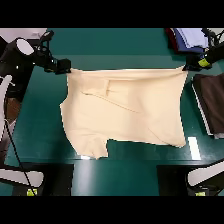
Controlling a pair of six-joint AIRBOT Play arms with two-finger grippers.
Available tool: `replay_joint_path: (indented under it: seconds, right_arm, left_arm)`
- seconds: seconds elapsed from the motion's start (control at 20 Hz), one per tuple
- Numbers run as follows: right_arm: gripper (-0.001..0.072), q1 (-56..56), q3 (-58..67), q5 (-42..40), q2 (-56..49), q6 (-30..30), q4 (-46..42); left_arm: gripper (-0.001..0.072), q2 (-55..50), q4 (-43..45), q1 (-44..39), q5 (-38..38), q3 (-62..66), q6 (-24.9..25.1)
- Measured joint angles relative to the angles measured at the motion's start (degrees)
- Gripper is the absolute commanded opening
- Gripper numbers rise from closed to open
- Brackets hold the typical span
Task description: Fold the shirts.
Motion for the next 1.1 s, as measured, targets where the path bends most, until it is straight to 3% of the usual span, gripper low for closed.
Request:
replay_joint_path:
  seconds: [0.15,0.35,0.4,0.45,0.5,0.55,0.85,1.1]
  right_arm:
    - [0.0011,0.02,-8.35,-1.14,4.42,-0.7,-1.07]
    - [0.0013,0.02,-24.11,-5.35,10.78,-1.09,-1.51]
    - [0.0013,0.02,-27.5,-6.4,12.04,-1.14,-1.49]
    - [0.002,0.0,-30.77,-7.43,13.11,-1.16,-1.44]
    - [0.0178,0.0,-33.42,-8.11,13.94,-1.16,-1.42]
    - [0.0358,-0.02,-35.63,-8.83,14.78,-1.18,-1.22]
    - [0.0366,-2.14,-40.96,-6.12,21.2,-1.62,1.16]
    - [0.0367,-3.52,-45.53,-3.8,31.67,-2.67,1.62]
  left_arm:
    - [0.0026,-0.28,0.39,0.0,-5.49,-2.49,1.4]
    - [0.0029,-0.46,1.38,0.0,-7.23,-9.09,2.14]
    - [0.0126,-0.44,1.38,0.0,-7.19,-10.58,2.14]
    - [0.0461,-0.44,1.55,0.0,-7.28,-11.67,2.12]
    - [0.0547,-0.42,1.77,0.04,-7.26,-12.5,1.92]
    - [0.05,-0.26,1.77,0.09,-7.21,-13.07,1.53]
    - [0.0501,7.85,4.59,0.02,-9.27,-16.15,0.11]
    - [0.0501,23.61,8.55,0.07,-11.41,-32.06,-4.26]
